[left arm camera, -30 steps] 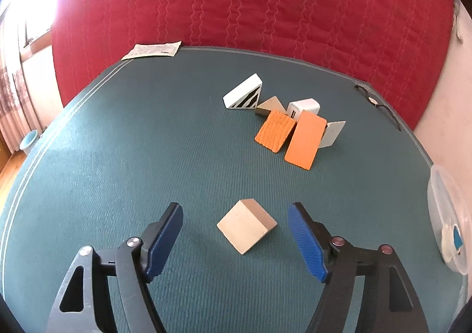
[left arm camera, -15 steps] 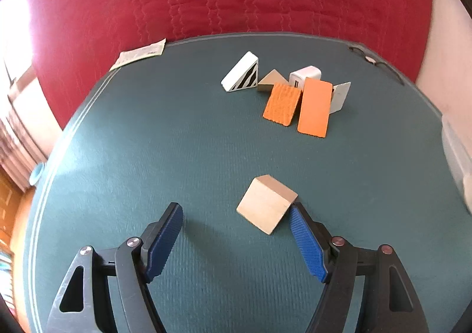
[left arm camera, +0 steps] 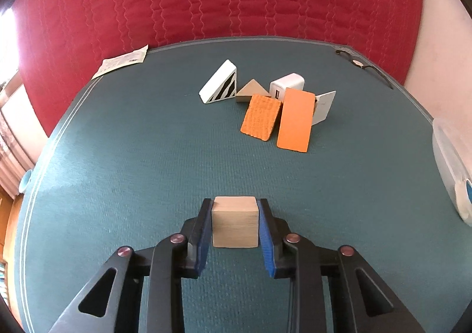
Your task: Organize rigid objects
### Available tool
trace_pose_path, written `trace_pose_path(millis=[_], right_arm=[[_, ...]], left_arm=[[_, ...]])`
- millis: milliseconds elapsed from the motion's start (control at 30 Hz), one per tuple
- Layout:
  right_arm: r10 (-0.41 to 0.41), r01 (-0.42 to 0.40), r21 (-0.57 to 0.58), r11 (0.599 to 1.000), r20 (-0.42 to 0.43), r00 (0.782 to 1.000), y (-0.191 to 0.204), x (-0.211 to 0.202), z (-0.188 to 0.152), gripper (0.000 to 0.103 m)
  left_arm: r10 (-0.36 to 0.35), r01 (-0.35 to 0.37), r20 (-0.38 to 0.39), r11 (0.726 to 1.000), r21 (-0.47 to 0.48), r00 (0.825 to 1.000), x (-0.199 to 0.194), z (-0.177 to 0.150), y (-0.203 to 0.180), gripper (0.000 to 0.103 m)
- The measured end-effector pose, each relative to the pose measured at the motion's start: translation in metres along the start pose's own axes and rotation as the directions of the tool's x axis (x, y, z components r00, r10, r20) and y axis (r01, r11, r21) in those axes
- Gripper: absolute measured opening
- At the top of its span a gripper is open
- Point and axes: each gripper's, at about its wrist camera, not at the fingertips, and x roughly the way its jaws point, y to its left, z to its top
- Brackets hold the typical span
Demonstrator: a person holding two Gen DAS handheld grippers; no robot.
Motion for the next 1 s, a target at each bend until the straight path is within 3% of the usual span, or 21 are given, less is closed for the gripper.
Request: trace_pose_path(millis=[400,600,1000], right_arm=[[-0.030,0.030,-0.023,0.999,0.011,0.999,-0.008,-0.003,0.005,0.036],[-0.076,0.076,-0.026,0.997,0.020,0.997,-0.027,-0.010,0.009,0.036],[-0.103,0.104,-0.011,0.995,0.026,0.994,-0.052,-0.016,0.012,0.036]], left_arm=[[-0.051,0.053,0.034,0.997,-0.051,0.998,-0.023,0.001,-0.016,0.031],[-0.137,0.136,0.052,0.991,0.015,0.989,-0.043,0.005,-0.054,0.031],[-0.289,0.275,0.044,0.942,0.192,0.956,-0.067,0.014,-0.141,0.031]])
